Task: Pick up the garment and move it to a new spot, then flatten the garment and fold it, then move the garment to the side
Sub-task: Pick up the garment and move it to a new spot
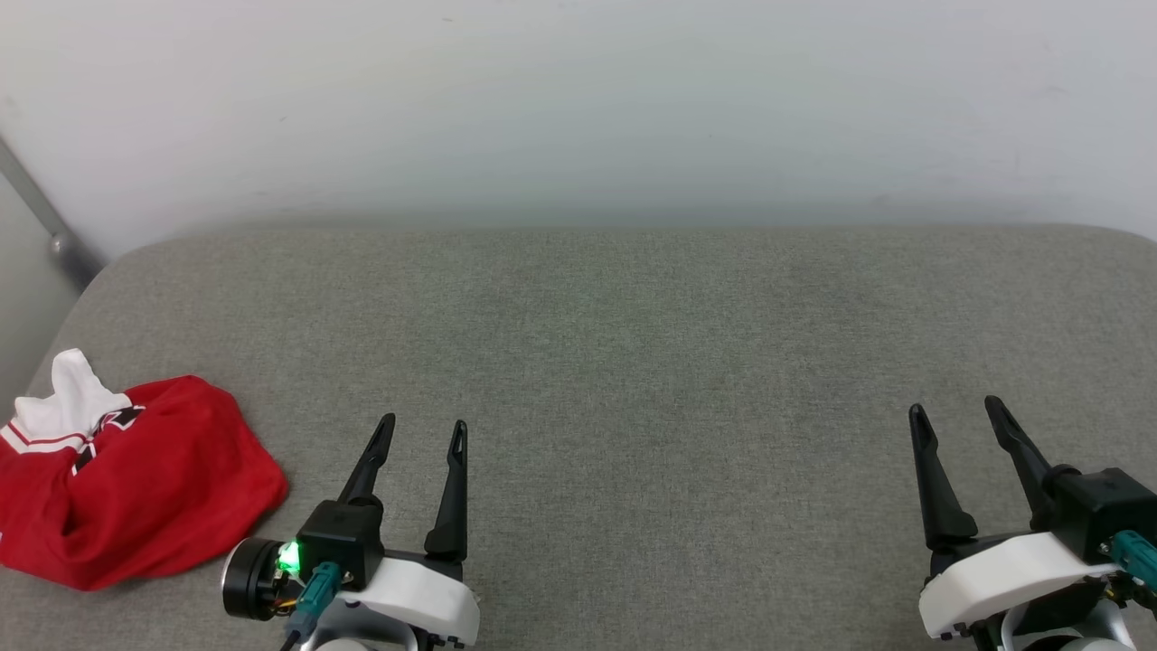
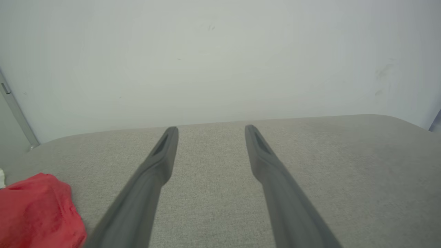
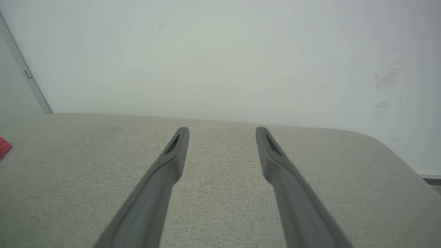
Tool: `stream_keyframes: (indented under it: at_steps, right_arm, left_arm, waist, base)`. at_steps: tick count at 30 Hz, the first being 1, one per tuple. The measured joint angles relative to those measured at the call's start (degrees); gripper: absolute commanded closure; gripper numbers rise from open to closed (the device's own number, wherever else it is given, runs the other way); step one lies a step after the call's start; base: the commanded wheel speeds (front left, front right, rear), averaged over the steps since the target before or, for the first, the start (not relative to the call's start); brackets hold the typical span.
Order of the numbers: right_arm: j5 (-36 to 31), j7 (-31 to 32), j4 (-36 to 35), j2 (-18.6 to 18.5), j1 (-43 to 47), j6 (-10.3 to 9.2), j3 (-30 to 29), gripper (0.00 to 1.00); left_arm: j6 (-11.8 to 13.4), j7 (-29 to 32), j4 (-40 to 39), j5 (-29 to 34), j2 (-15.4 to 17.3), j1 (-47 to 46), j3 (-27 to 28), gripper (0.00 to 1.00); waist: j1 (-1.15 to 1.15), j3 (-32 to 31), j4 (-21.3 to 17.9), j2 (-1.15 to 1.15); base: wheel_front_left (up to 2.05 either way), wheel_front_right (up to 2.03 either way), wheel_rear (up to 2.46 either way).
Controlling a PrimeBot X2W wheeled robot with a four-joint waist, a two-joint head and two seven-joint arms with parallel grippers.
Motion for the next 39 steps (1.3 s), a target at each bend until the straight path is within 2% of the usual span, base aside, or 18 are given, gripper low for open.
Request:
stream_keyframes:
  at_steps: [24,29,39]
  right_arm:
    - [-0.73,-0.98,1.38,0.01,-0.02,0.0,-0.14,0.0]
    - [-0.74,-0.88,0.22,0.01,0.08,0.0,-0.07,0.0]
    - [-2.23,0.07,-0.59,0.03,-0.03,0.0,2.87,0.0]
  left_arm:
    - [0.13,-0.24,1.59,-0.8,-1.22,-0.03,1.75,0.0]
    - [0.36,-0.24,2.08,-1.54,-1.31,-0.57,2.05,0.0]
    - [0.94,-0.25,1.88,-3.02,-1.42,-0.95,3.79,0.0]
  waist:
    - [0.0,0.21,0.54,0.0]
    - [0.0,0.32,2.94,0.0]
    - [0.0,0.77,10.94,0.0]
  base:
    - [0.0,0.0,0.0]
    - [0.0,0.0,0.0]
    - [0.0,0.0,0.0]
